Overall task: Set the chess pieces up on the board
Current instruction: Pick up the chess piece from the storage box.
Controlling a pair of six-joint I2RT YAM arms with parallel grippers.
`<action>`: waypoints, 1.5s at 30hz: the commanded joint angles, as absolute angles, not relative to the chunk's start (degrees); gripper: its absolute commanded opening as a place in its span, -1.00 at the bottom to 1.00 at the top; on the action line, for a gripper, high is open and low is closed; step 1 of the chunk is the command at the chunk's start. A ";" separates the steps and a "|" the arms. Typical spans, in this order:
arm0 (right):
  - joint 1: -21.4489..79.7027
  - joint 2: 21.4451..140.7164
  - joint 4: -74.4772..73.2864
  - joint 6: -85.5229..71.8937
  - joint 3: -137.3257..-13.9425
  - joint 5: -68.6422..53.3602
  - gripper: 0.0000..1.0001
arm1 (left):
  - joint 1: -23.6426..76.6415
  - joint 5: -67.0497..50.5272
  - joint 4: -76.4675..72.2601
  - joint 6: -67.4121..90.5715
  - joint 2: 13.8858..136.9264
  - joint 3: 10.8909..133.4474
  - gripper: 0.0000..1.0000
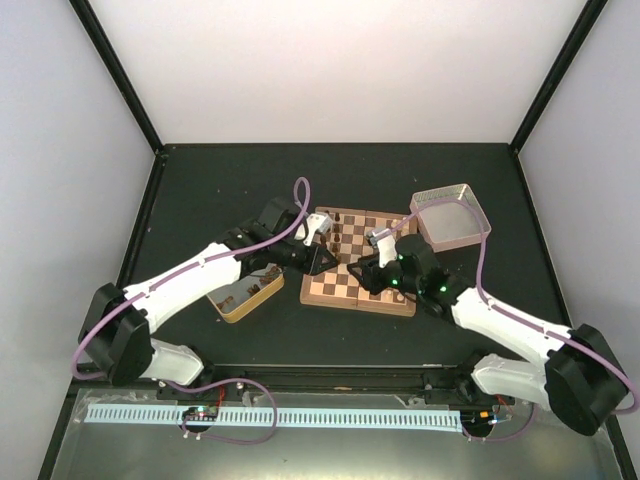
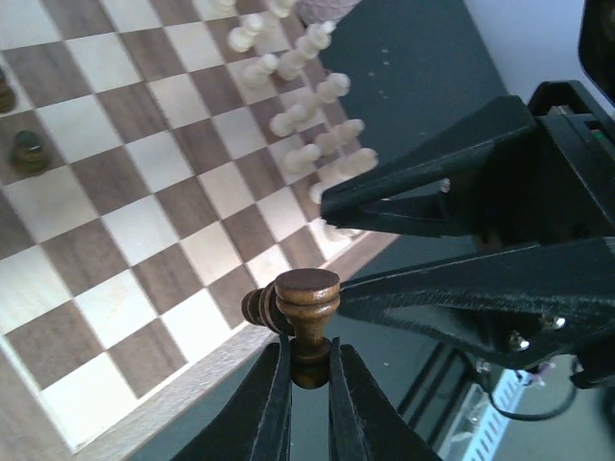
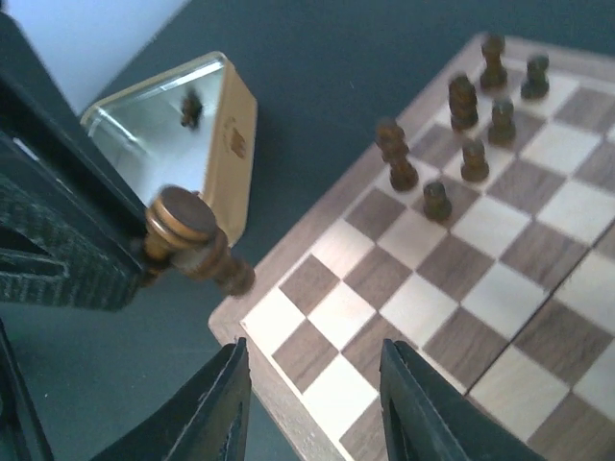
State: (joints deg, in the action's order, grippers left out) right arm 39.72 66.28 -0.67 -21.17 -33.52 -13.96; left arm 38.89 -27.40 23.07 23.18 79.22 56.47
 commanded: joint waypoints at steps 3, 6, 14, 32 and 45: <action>39.55 61.24 9.67 -7.45 -30.68 -18.78 -0.13 | 40.95 -32.97 27.89 24.07 78.73 62.12 -0.80; 39.47 60.69 10.70 -1.77 -29.54 -20.33 -0.12 | 41.51 -33.01 29.33 24.17 78.58 63.57 -0.79; 39.55 62.43 15.52 3.04 -27.00 -21.74 -0.10 | 41.97 -32.18 30.89 23.52 77.83 65.59 -0.79; 39.64 64.54 21.50 4.06 -27.48 -25.33 -0.39 | 42.19 -33.18 31.36 23.43 77.86 66.36 -0.80; 39.64 63.95 20.36 3.54 -27.37 -23.55 -0.88 | 42.19 -32.04 31.48 23.49 77.68 66.51 -0.82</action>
State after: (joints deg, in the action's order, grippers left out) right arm 39.72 64.66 19.33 2.96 -27.18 -24.47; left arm 41.76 -31.77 30.85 23.62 79.09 64.07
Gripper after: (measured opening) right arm 0.094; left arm 0.098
